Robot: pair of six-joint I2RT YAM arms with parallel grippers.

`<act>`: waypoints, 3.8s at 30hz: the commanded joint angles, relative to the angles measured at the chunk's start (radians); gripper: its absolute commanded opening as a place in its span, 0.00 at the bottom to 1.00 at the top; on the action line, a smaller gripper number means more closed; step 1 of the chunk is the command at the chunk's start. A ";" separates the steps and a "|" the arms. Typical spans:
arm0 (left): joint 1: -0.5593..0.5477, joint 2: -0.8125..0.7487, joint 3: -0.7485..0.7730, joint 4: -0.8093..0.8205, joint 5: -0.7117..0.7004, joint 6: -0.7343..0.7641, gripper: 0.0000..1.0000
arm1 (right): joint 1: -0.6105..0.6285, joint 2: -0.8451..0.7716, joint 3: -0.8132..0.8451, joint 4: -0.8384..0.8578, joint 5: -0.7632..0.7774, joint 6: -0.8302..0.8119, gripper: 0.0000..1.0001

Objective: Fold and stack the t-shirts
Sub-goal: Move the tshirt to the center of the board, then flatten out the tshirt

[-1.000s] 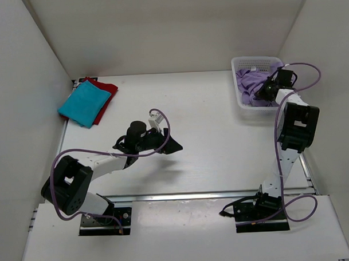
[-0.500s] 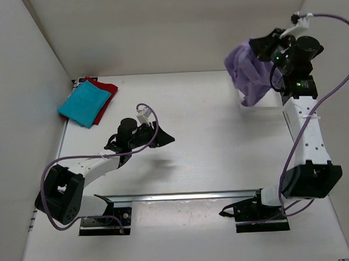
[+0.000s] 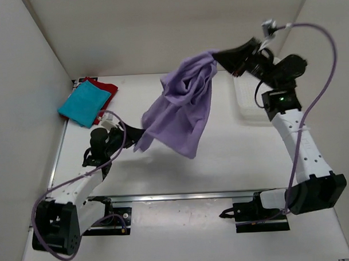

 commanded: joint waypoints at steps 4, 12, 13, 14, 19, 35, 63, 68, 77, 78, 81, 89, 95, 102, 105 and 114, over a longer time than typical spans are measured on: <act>0.075 -0.158 -0.053 -0.126 -0.154 0.060 0.55 | -0.076 0.152 -0.461 0.254 -0.001 0.120 0.09; 0.055 -0.098 -0.088 -0.164 -0.240 0.103 0.55 | -0.075 0.217 -0.555 0.040 0.213 -0.018 0.51; 0.051 -0.087 -0.095 -0.169 -0.257 0.112 0.55 | -0.043 0.188 -0.567 -0.032 0.293 -0.069 0.45; 0.044 -0.085 -0.099 -0.169 -0.263 0.118 0.55 | 0.003 0.174 -0.584 -0.080 0.322 -0.130 0.37; 0.015 -0.041 -0.092 -0.200 -0.318 0.156 0.56 | 0.235 0.175 -0.613 -0.224 0.537 -0.297 0.00; 0.130 -0.072 0.035 -0.230 -0.193 0.095 0.56 | 0.709 0.444 -0.392 -0.293 0.588 -0.447 0.34; 0.354 -0.128 0.499 -0.364 -0.001 0.075 0.58 | 0.990 0.772 -0.264 -0.286 0.984 -0.649 0.63; 0.406 -0.105 0.412 -0.273 0.071 0.020 0.57 | 0.993 0.728 -0.407 -0.258 1.076 -0.689 0.31; 0.357 -0.075 0.306 -0.272 0.033 0.060 0.56 | 0.852 0.470 -0.354 -0.253 0.949 -0.603 0.00; 0.351 -0.072 0.278 -0.258 0.037 0.055 0.56 | 0.832 0.400 -0.326 -0.266 0.917 -0.597 0.00; 0.316 -0.044 0.180 -0.208 0.039 0.035 0.56 | 0.687 0.244 -0.250 -0.315 0.816 -0.556 0.00; 0.050 0.040 0.051 -0.122 -0.100 0.029 0.60 | 0.205 -0.082 -0.243 -0.358 0.579 -0.379 0.00; -0.218 0.256 0.079 -0.011 -0.177 0.014 0.65 | 0.004 -0.166 -0.401 -0.269 0.455 -0.272 0.00; -0.437 0.483 0.261 -0.046 -0.274 0.066 0.69 | 0.005 -0.182 -0.424 -0.272 0.490 -0.278 0.00; -0.450 0.572 0.316 -0.040 -0.286 0.069 0.70 | 0.016 -0.183 -0.432 -0.273 0.487 -0.293 0.00; -0.497 0.781 0.464 -0.057 -0.302 0.045 0.60 | 0.016 -0.193 -0.472 -0.240 0.487 -0.272 0.00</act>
